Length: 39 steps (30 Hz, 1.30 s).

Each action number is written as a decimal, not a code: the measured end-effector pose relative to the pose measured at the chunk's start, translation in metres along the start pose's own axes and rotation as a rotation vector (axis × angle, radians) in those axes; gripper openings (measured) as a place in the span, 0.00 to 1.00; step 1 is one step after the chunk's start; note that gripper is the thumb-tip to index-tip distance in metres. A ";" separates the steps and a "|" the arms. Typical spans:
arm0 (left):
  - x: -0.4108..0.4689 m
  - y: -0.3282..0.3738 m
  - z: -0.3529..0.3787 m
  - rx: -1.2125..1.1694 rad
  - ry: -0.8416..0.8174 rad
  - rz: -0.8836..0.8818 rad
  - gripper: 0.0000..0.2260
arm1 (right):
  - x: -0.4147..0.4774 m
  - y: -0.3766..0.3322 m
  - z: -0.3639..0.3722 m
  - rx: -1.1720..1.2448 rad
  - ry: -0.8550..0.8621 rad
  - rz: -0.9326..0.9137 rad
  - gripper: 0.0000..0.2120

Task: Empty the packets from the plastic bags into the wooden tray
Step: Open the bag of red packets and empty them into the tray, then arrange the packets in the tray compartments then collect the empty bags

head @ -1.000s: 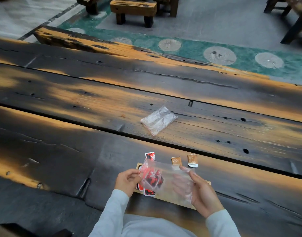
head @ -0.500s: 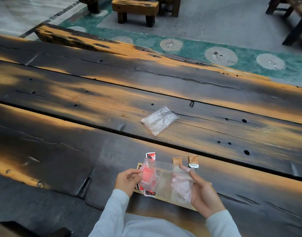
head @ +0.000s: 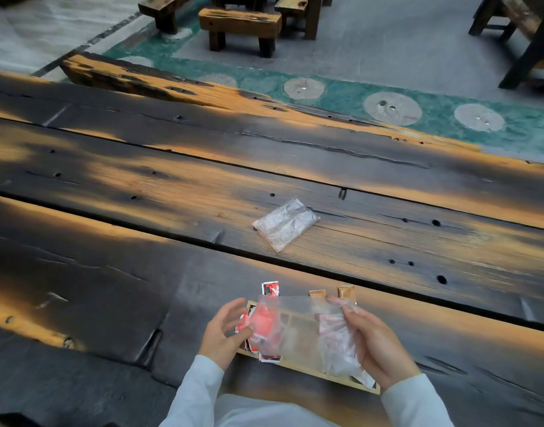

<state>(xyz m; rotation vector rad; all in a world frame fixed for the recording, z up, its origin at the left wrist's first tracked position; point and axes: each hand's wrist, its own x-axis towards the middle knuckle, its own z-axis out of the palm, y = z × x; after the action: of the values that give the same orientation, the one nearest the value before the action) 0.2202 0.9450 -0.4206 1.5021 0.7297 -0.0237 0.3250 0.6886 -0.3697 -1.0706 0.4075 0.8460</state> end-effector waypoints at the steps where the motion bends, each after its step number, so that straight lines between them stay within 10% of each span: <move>1: -0.002 0.006 -0.004 0.023 -0.016 0.052 0.28 | -0.002 -0.006 0.003 -0.033 -0.025 -0.007 0.16; 6: -0.005 0.043 -0.019 0.286 -0.311 0.293 0.38 | -0.009 -0.036 0.016 -0.092 -0.173 -0.020 0.18; 11: -0.009 0.058 -0.013 0.117 -0.568 0.192 0.22 | -0.014 -0.052 0.037 -0.059 -0.257 -0.052 0.18; 18: -0.003 0.048 -0.003 -0.197 -0.103 0.078 0.16 | 0.010 -0.021 0.052 -0.069 -0.149 -0.134 0.48; 25: 0.037 0.021 -0.011 -0.213 0.071 -0.132 0.08 | 0.033 0.043 0.078 -0.612 0.112 -0.079 0.14; 39: 0.218 0.094 0.006 -0.020 -0.140 -0.119 0.08 | 0.004 0.081 0.037 -0.412 0.513 0.053 0.09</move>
<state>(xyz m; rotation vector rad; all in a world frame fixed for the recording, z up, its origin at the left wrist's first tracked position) 0.4371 1.0408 -0.4356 1.4213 0.7027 -0.2093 0.2613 0.7408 -0.4044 -1.6752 0.7116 0.7096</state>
